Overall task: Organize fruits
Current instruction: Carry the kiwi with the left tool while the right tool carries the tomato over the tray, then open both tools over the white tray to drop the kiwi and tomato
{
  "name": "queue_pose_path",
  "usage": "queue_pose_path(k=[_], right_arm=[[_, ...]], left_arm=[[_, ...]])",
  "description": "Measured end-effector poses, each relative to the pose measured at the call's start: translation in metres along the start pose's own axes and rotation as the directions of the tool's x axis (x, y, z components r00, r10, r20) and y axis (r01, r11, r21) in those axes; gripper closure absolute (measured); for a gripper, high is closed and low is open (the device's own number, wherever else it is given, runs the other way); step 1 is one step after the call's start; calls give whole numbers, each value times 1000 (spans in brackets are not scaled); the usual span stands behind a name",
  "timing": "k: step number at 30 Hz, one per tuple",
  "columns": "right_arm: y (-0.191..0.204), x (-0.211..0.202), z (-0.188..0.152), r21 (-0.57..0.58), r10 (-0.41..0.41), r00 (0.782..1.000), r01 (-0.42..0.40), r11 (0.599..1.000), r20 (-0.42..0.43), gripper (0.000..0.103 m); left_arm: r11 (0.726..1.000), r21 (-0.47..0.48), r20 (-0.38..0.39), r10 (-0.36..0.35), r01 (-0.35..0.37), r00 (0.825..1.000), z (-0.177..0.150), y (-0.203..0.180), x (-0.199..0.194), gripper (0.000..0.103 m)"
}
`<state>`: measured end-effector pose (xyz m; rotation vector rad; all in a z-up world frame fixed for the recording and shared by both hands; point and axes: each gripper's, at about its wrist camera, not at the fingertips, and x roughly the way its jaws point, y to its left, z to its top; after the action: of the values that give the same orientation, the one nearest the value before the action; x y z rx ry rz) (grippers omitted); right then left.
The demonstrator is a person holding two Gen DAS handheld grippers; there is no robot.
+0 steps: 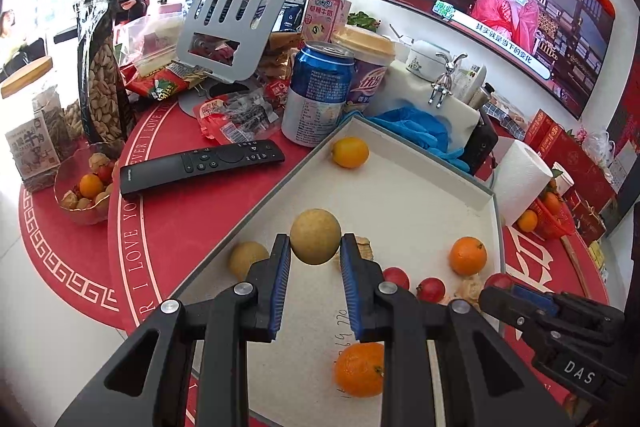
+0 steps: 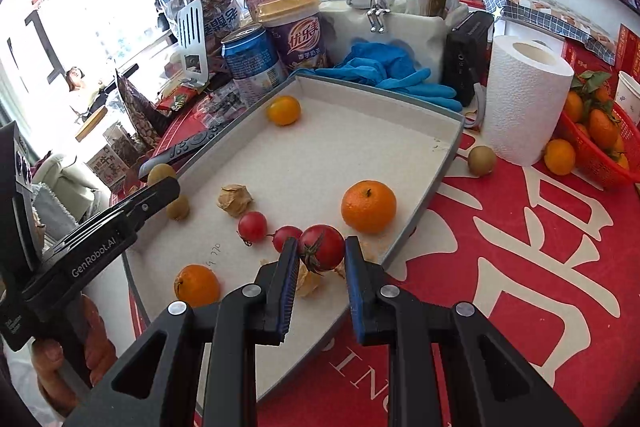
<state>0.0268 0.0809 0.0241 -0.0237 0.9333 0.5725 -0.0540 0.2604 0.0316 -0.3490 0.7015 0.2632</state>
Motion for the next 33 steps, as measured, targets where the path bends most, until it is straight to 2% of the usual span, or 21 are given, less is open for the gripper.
queue_pose_path(k=[5, 6, 8, 9, 10, 12, 13, 14, 18, 22, 27, 33], right_arm=[[18, 8, -6, -44, 34, 999, -35, 998, -28, 79], [22, 9, -8, -54, 37, 999, -39, 998, -32, 79], [29, 12, -11, -80, 45, 998, -48, 996, -42, 79], [33, 14, -12, -93, 49, 998, -53, 994, -49, 79], [37, 15, -14, -108, 52, 997, -58, 992, -58, 75], [42, 15, -16, -130, 45, 997, -53, 990, -63, 41], [43, 12, -17, -135, 42, 998, -48, 990, -49, 14], [44, 6, -17, -138, 35, 999, -37, 990, -19, 3], [43, -18, -15, -165, -31, 996, 44, 985, 81, 2], [31, -24, -19, -176, -184, 977, 201, 964, 111, 1], [10, -18, -31, -140, -207, 977, 213, 967, 56, 1], [-11, -24, -44, -96, -238, 970, 241, 966, 48, 1]], left_arm=[[1000, 22, -51, 22, -21, 998, -9, -4, 11, 75], [999, 30, -56, 33, -32, 998, -10, -4, 12, 72], [998, 39, -55, 57, -55, 997, -12, -4, 12, 46], [998, 32, -46, 63, -61, 997, -12, -2, 10, 28], [998, 19, -28, 62, -62, 998, -12, 1, 7, 24], [998, -3, 12, 68, -68, 998, -9, 4, -1, 24], [997, -14, 26, 76, -76, 997, -8, 6, -4, 24], [996, -28, 34, 81, -80, 996, -7, 8, -6, 23], [994, -64, 26, 94, -92, 995, -4, 15, -5, 23], [984, -115, 59, 147, -139, 987, -3, 25, -11, 23], [972, -191, 71, 155, -139, 985, -2, 39, -15, 23], [973, -185, 59, 147, -134, 987, -2, 36, -13, 22]])
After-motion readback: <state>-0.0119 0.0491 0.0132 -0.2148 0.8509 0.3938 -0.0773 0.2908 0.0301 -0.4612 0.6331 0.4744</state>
